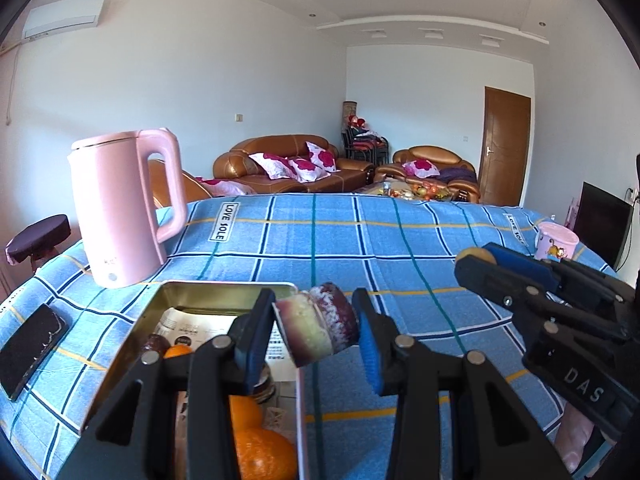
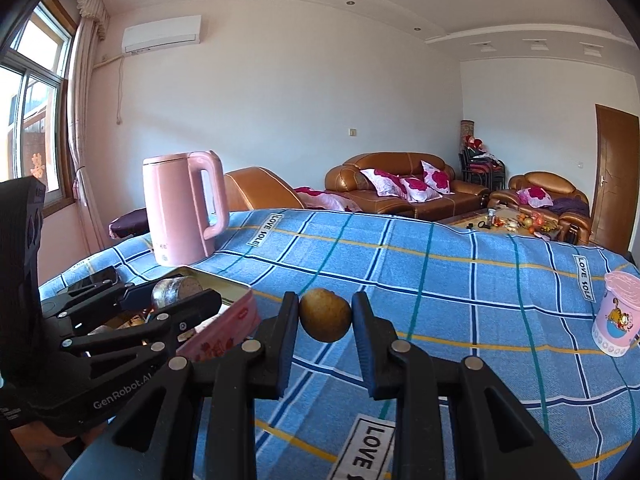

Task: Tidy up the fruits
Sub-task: 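Lower the cream roll into the tin with the left gripper while the right lowers the fruit in, then open both grippers to release the roll and fruit in the tin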

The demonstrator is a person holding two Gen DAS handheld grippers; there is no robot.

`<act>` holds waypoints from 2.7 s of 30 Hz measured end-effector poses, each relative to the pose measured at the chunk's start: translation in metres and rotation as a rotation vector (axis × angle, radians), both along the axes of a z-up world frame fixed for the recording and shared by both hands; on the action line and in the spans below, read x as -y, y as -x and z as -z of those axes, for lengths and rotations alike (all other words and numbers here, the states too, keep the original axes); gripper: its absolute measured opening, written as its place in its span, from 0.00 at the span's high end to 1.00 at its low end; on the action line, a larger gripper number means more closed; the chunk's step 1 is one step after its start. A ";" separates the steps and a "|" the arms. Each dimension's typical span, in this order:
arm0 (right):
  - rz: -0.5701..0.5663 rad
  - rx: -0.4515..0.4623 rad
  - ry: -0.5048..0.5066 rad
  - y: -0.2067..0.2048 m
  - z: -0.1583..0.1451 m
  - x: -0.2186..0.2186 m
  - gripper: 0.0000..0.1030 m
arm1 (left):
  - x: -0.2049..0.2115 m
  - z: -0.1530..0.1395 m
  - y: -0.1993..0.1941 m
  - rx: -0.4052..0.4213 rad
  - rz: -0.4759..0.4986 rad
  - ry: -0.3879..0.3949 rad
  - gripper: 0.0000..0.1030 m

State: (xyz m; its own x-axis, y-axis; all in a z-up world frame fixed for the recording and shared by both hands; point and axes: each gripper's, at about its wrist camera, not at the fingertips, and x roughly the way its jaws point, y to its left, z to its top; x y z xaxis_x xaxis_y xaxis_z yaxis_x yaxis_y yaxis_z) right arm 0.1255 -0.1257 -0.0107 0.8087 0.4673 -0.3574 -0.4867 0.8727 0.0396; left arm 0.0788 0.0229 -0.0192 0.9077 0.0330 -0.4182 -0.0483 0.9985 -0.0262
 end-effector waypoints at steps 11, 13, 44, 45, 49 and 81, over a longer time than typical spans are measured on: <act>-0.140 0.034 0.025 0.024 -0.010 -0.060 0.72 | -0.056 -0.003 0.021 -0.005 -0.113 0.009 0.60; -0.156 0.038 0.025 0.026 -0.012 -0.067 0.72 | -0.065 -0.002 0.023 -0.009 -0.132 0.010 0.60; -0.276 -0.023 0.076 0.031 0.003 -0.136 0.72 | -0.111 0.017 0.029 -0.083 -0.176 0.025 0.60; -0.278 -0.025 0.079 0.031 0.004 -0.138 0.72 | -0.112 0.018 0.029 -0.088 -0.176 0.026 0.60; -0.284 -0.034 0.088 0.031 0.009 -0.143 0.72 | -0.117 0.022 0.028 -0.102 -0.179 0.035 0.60; -0.314 -0.175 0.135 0.015 0.034 -0.151 0.71 | -0.120 0.040 0.019 -0.178 -0.175 0.022 0.36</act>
State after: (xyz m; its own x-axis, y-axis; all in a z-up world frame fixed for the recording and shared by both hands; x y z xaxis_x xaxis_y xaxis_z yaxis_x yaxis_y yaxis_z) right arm 0.1107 0.0250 -0.0451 0.5551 0.6217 -0.5525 -0.7269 0.6855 0.0410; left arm 0.0602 0.1429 -0.0594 0.8007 0.1727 -0.5737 -0.2264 0.9738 -0.0229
